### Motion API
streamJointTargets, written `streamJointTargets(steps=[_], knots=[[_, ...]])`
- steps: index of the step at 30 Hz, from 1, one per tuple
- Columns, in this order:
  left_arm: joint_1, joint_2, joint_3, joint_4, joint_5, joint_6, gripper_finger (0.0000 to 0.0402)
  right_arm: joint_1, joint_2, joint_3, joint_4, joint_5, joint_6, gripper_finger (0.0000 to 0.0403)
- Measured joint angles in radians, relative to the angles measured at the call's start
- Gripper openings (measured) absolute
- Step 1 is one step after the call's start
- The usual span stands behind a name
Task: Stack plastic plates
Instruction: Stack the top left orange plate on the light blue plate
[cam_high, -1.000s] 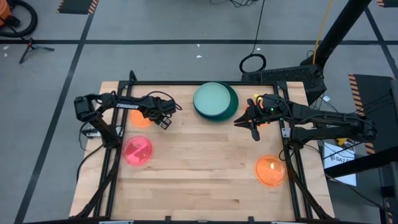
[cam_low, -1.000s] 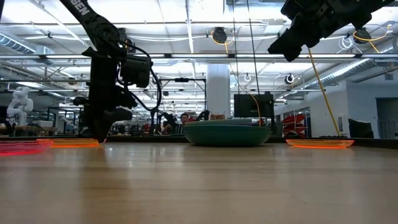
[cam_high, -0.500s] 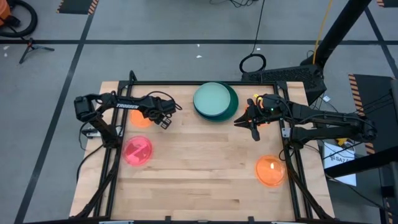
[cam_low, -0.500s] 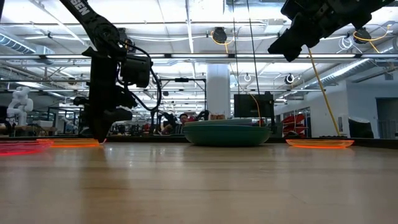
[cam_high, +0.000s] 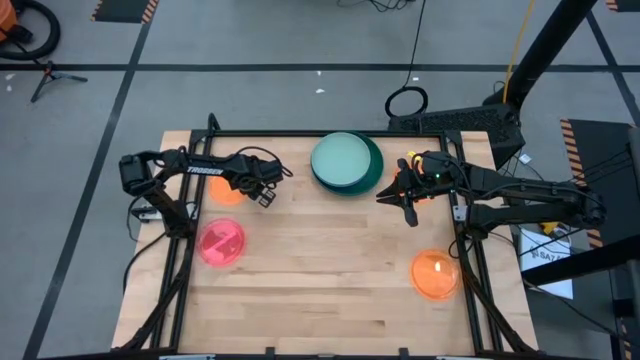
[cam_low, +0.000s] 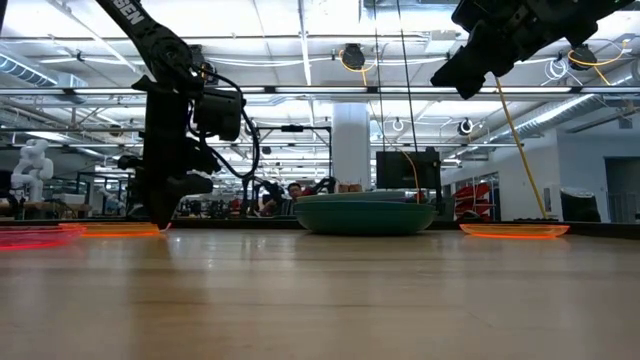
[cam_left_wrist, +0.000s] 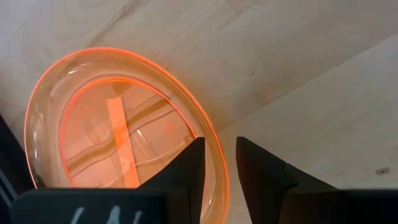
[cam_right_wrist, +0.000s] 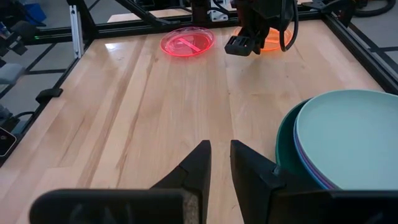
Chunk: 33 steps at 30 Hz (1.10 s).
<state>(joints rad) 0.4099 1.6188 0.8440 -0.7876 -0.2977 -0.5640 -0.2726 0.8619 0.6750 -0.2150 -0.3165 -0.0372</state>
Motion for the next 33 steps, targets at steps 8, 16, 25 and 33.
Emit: streamJointTargets(steps=[8,16,25,33], knots=[[-0.008,0.000,0.000,0.000,0.000,-0.014,0.0055,0.000,0.000,0.000,0.000,0.000,0.000,0.0054],[-0.042,0.000,0.000,-0.001,-0.008,-0.063,0.0006,0.000,0.000,0.000,0.000,0.000,0.000,0.0054],[-0.115,-0.013,0.000,-0.025,-0.026,-0.102,0.0005,0.000,0.000,0.000,0.000,0.000,0.000,0.0054],[-0.212,-0.063,0.074,-0.167,-0.077,-0.022,0.0004,0.000,0.000,0.000,0.000,0.000,0.000,0.0054]])
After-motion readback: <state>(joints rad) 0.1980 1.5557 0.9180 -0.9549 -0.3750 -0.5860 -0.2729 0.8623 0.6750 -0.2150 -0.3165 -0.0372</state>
